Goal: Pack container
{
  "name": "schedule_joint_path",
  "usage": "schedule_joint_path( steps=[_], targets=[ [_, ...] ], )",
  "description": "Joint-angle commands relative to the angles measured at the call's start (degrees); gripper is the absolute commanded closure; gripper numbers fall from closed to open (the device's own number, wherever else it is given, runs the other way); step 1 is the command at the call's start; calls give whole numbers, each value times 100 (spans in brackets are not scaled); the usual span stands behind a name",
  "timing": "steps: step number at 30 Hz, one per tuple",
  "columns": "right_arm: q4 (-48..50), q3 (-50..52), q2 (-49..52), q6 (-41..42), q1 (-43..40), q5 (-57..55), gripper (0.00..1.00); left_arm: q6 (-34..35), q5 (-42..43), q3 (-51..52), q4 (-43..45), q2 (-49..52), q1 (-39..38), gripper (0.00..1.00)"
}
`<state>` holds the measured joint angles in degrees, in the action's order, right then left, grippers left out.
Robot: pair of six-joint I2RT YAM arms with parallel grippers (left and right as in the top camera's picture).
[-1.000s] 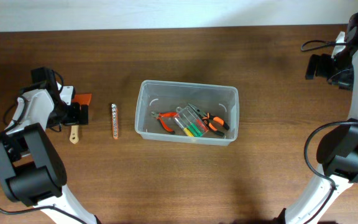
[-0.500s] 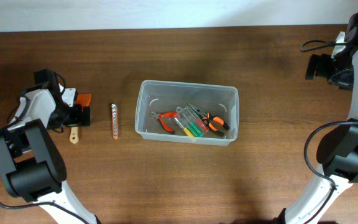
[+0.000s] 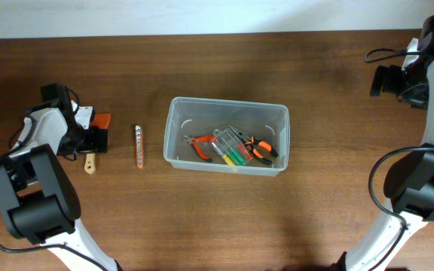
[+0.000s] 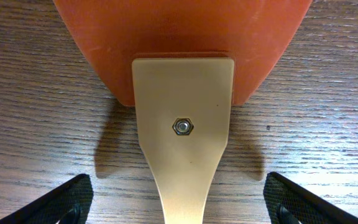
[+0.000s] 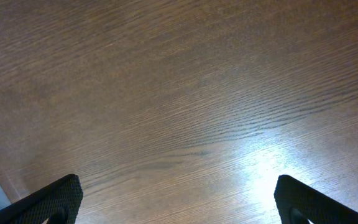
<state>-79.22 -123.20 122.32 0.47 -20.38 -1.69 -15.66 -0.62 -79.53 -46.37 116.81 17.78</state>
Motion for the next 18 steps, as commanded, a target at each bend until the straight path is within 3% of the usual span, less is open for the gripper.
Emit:
schedule_joint_path(
  steps=[1,18],
  targets=[
    [0,31,-2,46,9,-33,1,-72,87,-76,13,61,-15,17],
    [0,31,-2,46,9,-33,1,-72,83,162,101,61,-15,17]
  ],
)
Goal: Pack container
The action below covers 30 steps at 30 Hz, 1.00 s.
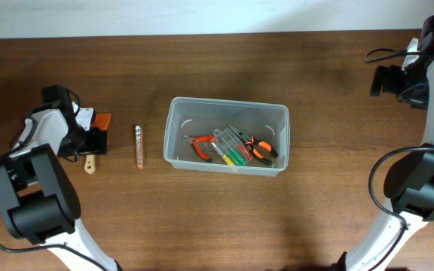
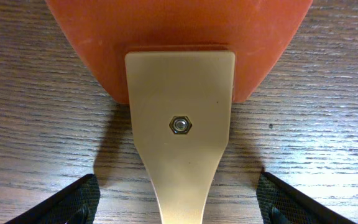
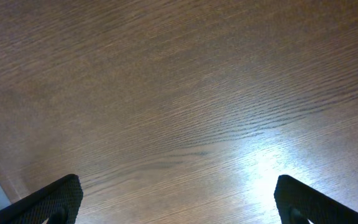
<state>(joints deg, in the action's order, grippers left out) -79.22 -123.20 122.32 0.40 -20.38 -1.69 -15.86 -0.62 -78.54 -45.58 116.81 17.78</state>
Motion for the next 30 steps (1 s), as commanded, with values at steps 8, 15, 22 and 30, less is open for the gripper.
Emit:
schedule_joint_path(
  steps=[8,15,22,30],
  targets=[
    [0,31,-2,52,9,-33,1,-50,85,83,22,63,-15,17],
    [0,31,-2,52,9,-33,1,-52,83,94,17,63,-15,18],
    [0,31,-2,52,9,-33,1,-52,83,94,17,63,-15,32],
    [0,31,-2,52,9,-33,1,-52,83,127,22,63,-15,47]
  ],
)
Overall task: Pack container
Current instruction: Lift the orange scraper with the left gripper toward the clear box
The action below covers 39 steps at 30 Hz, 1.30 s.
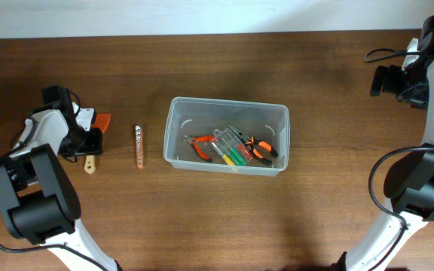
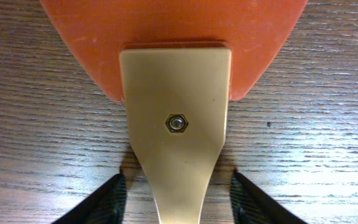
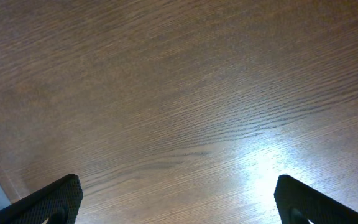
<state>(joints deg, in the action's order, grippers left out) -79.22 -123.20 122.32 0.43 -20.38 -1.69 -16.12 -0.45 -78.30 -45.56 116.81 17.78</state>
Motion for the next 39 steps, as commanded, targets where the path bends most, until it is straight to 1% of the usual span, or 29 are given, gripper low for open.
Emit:
schedule_joint_path(
  steps=[1,10,13,19,21,28,31,35,36,38,39],
  targets=[
    [0,31,-2,50,9,-33,1,-26,66,133,22,63,-15,47],
    [0,31,-2,50,9,-33,1,-26,68,417,149,63,-15,48],
    [0,31,-2,50,9,-33,1,-24,68,417,190,63,-15,53],
    [0,31,-2,50,9,-33,1,-24,68,417,195,63,-15,57],
    [0,31,-2,50,9,-33,2,-24,68,417,195,63,-15,61],
    [0,31,-2,50,9,-33,1,-24,66,417,216,63,-15,61],
    [0,31,-2,50,9,-33,1,-24,68,417,225,63,-15,65],
    [0,31,-2,50,9,-33,1,-24,66,417,236,63,-15,66],
    [0,31,-2,50,9,-33,1,-24,66,417,236,63,-15,66],
    [0,31,-2,50,9,-33,1,-24,66,417,236,63,-15,73],
    [0,31,-2,50,9,-33,2,-24,66,417,236,61,-15,73]
  ],
)
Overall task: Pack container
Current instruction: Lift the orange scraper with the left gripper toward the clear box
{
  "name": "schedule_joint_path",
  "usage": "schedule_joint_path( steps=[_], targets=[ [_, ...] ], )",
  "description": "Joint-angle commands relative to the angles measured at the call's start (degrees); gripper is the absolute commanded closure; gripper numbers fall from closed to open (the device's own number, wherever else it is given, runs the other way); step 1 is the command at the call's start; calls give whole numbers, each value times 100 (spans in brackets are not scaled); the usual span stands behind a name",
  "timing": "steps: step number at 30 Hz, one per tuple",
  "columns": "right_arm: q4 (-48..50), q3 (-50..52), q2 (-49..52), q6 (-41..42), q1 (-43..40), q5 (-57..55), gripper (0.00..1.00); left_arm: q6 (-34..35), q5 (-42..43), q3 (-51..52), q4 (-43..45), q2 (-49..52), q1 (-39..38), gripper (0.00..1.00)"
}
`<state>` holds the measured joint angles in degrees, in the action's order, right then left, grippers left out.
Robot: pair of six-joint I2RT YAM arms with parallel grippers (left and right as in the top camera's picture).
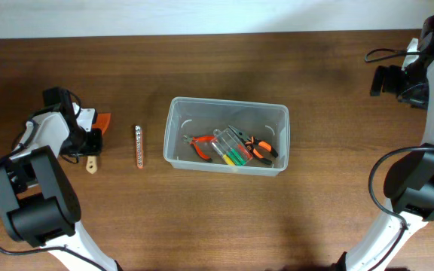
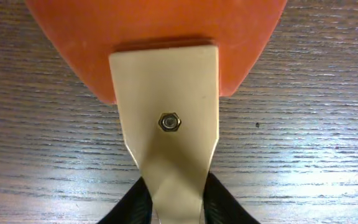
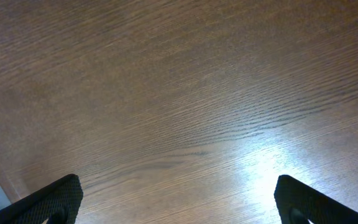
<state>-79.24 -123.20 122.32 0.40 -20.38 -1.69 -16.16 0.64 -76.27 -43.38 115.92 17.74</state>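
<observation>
A scraper with an orange blade (image 2: 157, 43) and a cream handle (image 2: 166, 143) lies on the wooden table at the far left, its handle end (image 1: 90, 163) showing in the overhead view. My left gripper (image 2: 174, 208) is shut on the handle, both fingers pressed to its sides. The clear plastic container (image 1: 227, 136) sits mid-table holding pliers and a case of bits. A strip of bits (image 1: 139, 145) lies between scraper and container. My right gripper (image 3: 176, 202) hangs open over bare wood at the far right.
The right arm (image 1: 420, 68) stands by the table's back right corner. A corner of the container shows at the lower left of the right wrist view. Bare wood lies in front of and behind the container.
My left gripper's fingers have gone from a narrow gap beside the scraper's handle to touching it on both sides. The right arm has not moved.
My left gripper stood wide open around the scraper's handle, low over the table. Its fingers then stood progressively nearer the handle at each moment, and now they clamp it. The container, the bit strip and the right arm stayed where they were.
</observation>
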Motion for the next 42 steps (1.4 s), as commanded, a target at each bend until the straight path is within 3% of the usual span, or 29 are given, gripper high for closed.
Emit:
schedule_joint_path(
  steps=[1,23,29,42],
  targets=[
    [2,31,-2,52,9,-33,1,-20,-46,214,22,151,-11,73],
    [2,31,-2,52,9,-33,1,24,-39,20,-63,149,-13,87],
    [2,31,-2,52,9,-33,1,24,-39,-472,-420,149,-28,92],
    [2,31,-2,52,9,-33,1,22,262,-1963,-1093,149,-396,94]
  ],
)
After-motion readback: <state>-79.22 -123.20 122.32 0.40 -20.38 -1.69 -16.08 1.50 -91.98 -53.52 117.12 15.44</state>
